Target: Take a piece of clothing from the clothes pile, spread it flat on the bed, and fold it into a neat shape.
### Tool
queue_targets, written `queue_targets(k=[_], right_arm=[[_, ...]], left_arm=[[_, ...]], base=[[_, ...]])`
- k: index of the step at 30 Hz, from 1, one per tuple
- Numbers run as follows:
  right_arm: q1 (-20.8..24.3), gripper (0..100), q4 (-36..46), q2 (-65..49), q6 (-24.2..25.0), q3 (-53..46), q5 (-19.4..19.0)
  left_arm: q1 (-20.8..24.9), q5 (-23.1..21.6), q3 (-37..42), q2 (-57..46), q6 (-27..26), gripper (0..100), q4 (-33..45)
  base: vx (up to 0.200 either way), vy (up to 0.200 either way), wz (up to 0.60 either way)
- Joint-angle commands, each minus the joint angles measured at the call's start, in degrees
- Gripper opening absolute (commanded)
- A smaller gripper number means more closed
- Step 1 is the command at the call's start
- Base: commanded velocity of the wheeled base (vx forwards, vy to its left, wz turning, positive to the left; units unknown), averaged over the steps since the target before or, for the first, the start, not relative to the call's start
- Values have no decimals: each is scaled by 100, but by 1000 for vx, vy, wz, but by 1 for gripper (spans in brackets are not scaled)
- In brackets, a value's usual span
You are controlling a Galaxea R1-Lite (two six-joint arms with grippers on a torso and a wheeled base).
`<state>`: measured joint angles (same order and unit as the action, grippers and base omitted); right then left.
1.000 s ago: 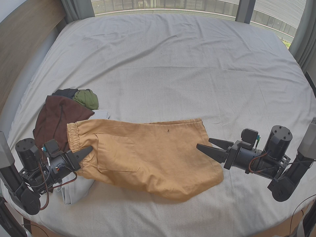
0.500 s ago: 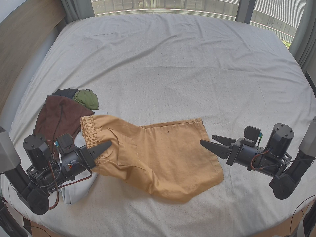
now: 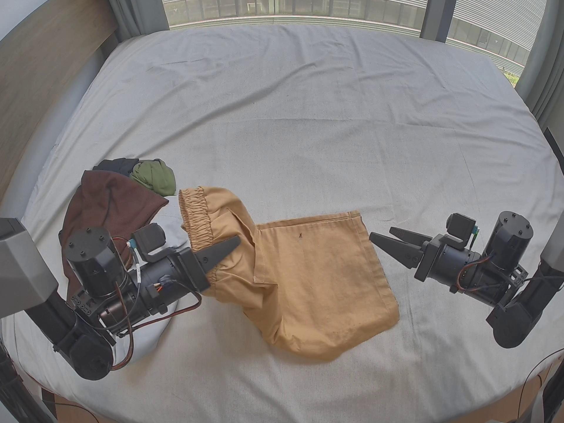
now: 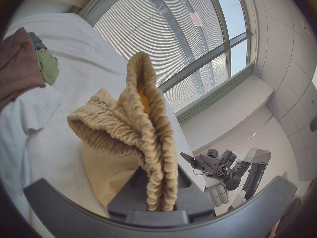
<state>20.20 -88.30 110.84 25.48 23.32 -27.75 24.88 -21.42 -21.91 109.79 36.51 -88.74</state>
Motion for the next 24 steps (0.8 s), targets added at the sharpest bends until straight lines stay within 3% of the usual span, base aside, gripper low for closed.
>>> queue_targets(k=[1, 12, 24], right_arm=[[-78, 100, -3, -89, 1, 32, -3], [-218, 100, 5, -326, 194, 138, -20], [-280, 100, 5, -343, 194, 199, -20]], left_arm=[[263, 41, -226, 104, 172, 0, -3], [869, 305, -657, 561, 269, 0, -3], [1212, 419, -1044, 1018, 269, 0, -3]], base=[[0, 0, 0], [0, 0, 0], [0, 0, 0]])
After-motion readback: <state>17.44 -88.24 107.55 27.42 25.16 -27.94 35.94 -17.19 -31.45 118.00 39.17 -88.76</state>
